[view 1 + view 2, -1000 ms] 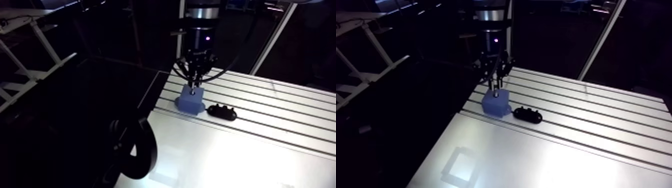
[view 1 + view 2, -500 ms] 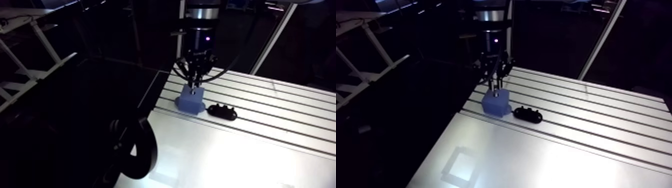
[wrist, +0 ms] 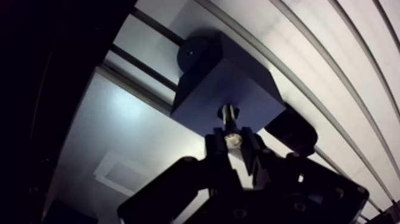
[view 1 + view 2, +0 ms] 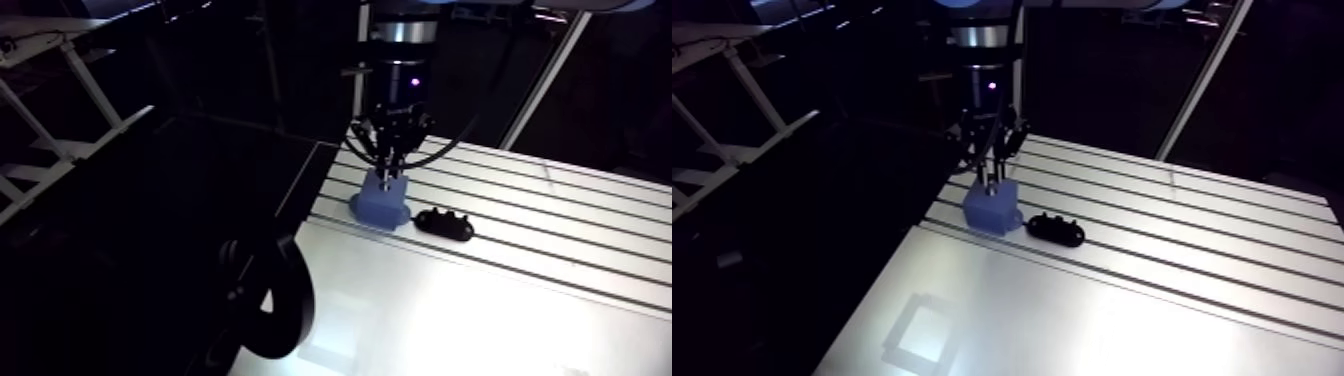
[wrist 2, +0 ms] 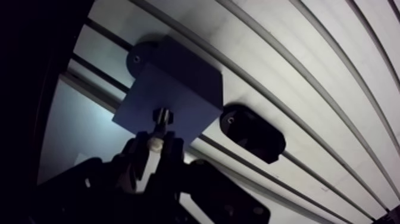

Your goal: Pick up the M10 bolt and insert it into the hex recess until seated.

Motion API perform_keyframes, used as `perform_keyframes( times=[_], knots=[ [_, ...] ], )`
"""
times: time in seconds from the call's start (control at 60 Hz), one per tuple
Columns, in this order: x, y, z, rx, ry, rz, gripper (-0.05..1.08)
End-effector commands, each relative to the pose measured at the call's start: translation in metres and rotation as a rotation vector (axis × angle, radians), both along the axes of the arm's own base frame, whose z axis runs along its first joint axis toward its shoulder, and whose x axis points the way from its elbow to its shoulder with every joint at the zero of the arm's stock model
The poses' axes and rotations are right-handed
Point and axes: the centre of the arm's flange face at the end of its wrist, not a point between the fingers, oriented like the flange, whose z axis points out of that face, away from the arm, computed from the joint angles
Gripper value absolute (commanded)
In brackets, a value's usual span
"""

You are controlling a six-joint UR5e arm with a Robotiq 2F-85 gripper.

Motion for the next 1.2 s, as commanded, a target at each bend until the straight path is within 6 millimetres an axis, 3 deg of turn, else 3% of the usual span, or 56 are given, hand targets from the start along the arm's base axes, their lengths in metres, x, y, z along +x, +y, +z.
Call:
perform_keyframes(
  times=[0.017, 0.167, 0.433, 0.483, 0.5, 0.55, 0.567, 0.583, 0.617, 0.633, 0.65, 0.667, 0.683, 0.7, 0.717, 1.2],
  knots=[
    [-0.0003, -0.0003, -0.0002, 0.002, 0.0, 0.001, 1.08],
    [-0.0004, 0.0003, -0.0015, 0.009, 0.001, 0.003, 1.01],
    [-0.0011, 0.0002, -0.0025, 0.01, 0.0, 0.003, 1.04],
    [-0.0015, 0.0001, -0.0021, 0.01, 0.001, 0.003, 0.98],
    [-0.0016, 0.0, -0.002, 0.01, 0.001, 0.003, 0.86],
    [-0.0016, 0.0, -0.002, 0.01, 0.001, 0.004, 0.77],
    [-0.0012, 0.0, -0.0017, 0.008, 0.002, 0.004, 0.63],
    [-0.0012, 0.0, -0.0017, 0.008, 0.002, 0.004, 0.63],
    [-0.0005, 0.0001, -0.0023, 0.007, -0.001, 0.008, 0.32],
    [-0.0005, 0.0001, -0.0023, 0.007, -0.001, 0.008, 0.32],
    [0.0001, 0.0001, -0.0022, 0.005, -0.002, 0.01, 0.21],
    [0.0001, 0.0001, -0.0022, 0.005, -0.002, 0.01, 0.21],
    [0.0005, -0.0006, -0.0022, 0.004, -0.003, 0.013, 0.1],
    [0.0005, -0.0006, -0.0022, 0.004, -0.003, 0.013, 0.1],
    [0.001, -0.0004, -0.0027, 0.005, -0.004, 0.015, 0.02],
    [-0.0003, 0.0003, -0.0029, 0.008, 0.0, 0.004, 0.01]
  ],
)
